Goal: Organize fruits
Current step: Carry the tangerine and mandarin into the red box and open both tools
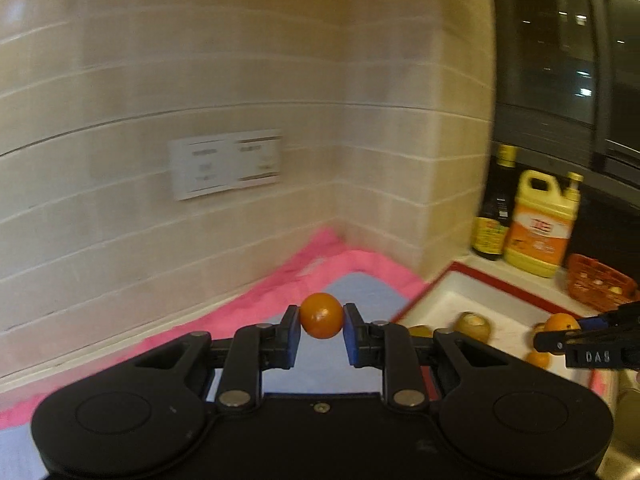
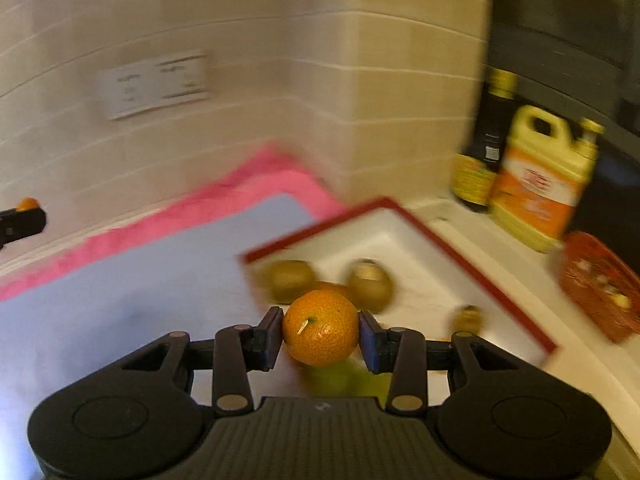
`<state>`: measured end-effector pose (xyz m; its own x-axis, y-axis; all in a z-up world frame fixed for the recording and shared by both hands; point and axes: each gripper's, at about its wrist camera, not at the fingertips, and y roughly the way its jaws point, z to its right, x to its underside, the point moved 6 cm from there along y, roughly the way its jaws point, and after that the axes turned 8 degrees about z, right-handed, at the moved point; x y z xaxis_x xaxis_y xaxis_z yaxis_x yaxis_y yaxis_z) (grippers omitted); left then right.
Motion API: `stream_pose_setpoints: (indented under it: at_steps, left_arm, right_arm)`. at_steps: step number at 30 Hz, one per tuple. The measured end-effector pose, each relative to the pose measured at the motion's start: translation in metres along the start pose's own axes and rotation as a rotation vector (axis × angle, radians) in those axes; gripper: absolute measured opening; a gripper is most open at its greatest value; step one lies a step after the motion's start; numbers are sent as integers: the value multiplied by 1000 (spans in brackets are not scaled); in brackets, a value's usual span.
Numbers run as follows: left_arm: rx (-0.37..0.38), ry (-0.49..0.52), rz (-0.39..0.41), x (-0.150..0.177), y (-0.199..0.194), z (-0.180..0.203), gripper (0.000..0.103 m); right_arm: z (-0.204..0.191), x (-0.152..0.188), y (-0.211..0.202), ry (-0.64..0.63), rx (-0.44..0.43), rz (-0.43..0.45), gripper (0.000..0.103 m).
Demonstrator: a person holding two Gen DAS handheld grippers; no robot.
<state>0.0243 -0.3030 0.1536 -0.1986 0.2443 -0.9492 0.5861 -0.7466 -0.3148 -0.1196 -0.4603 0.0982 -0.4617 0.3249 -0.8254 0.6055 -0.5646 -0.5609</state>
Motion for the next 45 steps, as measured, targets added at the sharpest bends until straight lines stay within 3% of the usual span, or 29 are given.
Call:
stream_pose_setpoints:
  at_steps: [4,9,14,18,20,22,25,27,29,33,35,41,45]
  left_arm:
    - [71,15,-5,-4,20,28,27]
    - [174,2,-38,-3,65,58,26]
    - [263,38,-89,0,116,106,27]
    - [342,85,-148,0,157,139,27]
    - [377,109,-176,1,176,156,27]
    - [396,123,-198,3,198,171,27]
    - [380,129,-211,4,225,182,27]
    - [346,158,-197,3,235,184,27]
    - [369,161,-206,5,244,187,27]
    - [414,169,-289,18,272,205,27]
    - [393,169,-359,28,285,210,27]
    - [454,158,-436,51,296,227,27]
    - [463,220,-448,61,294,239,27]
  right_arm:
    - [47,3,-15,143,14,38,42]
    - [92,15,-27,173,112,37,42]
    - [130,20,-29,221,149,18,42]
    - [126,21,-15,144,124,-24,42]
    - [114,21,-4,47,177,-42,42]
    - [97,23,8,-49,176,-68,42]
    - [85,37,36,-102,133,-145,42]
    - [81,47,50,-139,158,-182,42]
    - [80,57,61,-188,207,-208,42]
    - [79,69,79,-156,155,-265,42]
    - [80,69,83,-159,153,-267,42]
    - [88,72,96,-162,129,-317,42]
    - [89,74,100,-168,135,-324,42]
